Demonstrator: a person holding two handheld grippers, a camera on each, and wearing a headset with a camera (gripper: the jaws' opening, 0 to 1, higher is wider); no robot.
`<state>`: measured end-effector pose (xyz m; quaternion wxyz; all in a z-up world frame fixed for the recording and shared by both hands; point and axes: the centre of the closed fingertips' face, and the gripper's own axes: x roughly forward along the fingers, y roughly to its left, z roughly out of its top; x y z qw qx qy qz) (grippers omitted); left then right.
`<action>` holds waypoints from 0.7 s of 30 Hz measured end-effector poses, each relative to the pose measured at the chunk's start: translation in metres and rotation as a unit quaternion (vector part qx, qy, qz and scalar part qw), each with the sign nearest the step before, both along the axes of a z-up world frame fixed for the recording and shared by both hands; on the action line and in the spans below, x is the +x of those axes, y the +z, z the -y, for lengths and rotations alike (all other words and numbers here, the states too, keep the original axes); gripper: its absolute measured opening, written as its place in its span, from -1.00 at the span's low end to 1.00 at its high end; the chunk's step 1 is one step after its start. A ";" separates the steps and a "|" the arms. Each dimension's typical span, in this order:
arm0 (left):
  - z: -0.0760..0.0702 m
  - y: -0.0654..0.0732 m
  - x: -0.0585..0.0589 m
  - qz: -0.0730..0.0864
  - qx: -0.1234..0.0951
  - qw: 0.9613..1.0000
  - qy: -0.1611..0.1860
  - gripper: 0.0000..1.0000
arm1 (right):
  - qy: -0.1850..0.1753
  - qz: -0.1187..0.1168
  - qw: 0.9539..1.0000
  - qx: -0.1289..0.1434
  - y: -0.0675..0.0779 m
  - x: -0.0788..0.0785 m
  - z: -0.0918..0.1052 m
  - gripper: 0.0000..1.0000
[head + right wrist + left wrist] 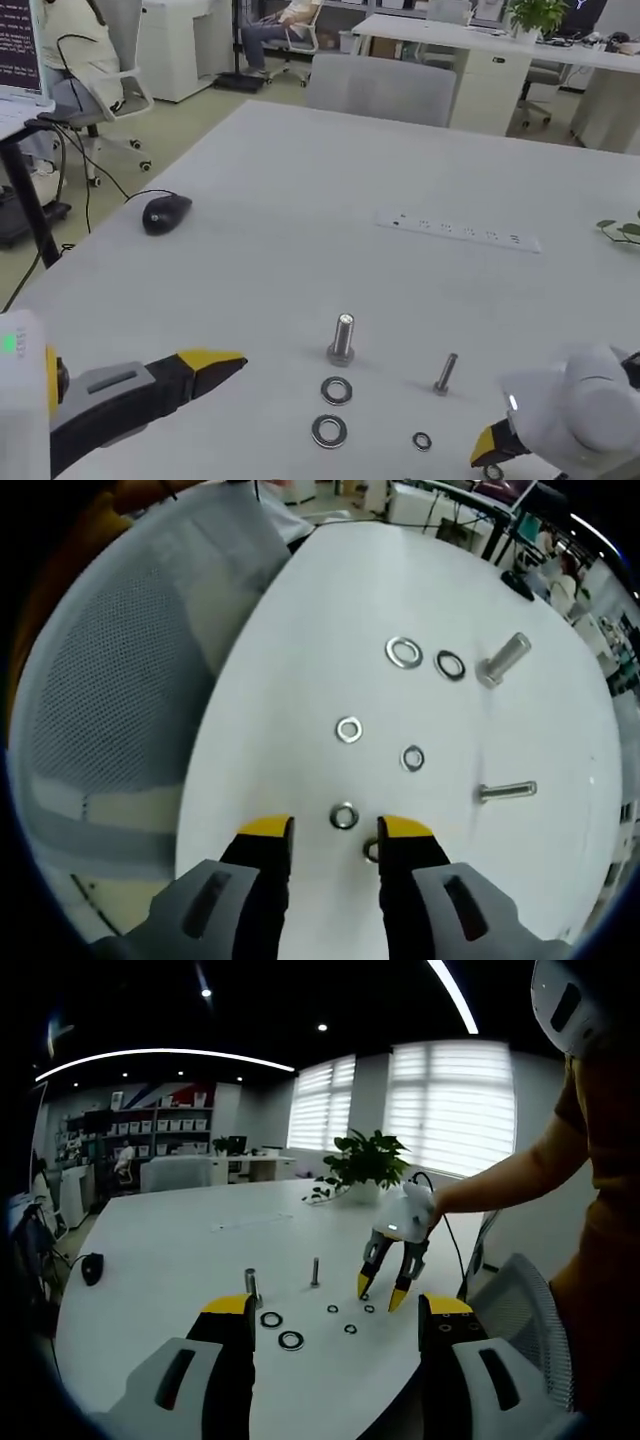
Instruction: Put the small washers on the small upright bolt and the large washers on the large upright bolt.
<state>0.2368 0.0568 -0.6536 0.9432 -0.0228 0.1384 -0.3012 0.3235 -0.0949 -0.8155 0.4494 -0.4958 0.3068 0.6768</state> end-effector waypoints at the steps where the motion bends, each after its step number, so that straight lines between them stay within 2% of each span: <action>1: 0.000 0.000 0.000 0.000 0.000 1.000 0.000 0.31 | 0.001 -0.001 1.000 -0.002 -0.001 0.000 -0.001 -0.32; 13: 0.001 -0.001 0.002 -0.001 0.000 1.000 -0.001 0.31 | 0.013 -0.001 1.000 -0.022 -0.010 0.005 0.002 -0.43; 18: 0.000 0.001 0.004 0.004 -0.003 1.000 0.002 0.31 | 0.016 -0.005 1.000 -0.023 -0.009 0.005 0.002 -0.45; 21: 0.000 -0.001 0.005 0.001 -0.002 1.000 0.001 0.31 | 0.017 -0.005 1.000 -0.024 -0.009 0.006 0.002 -0.47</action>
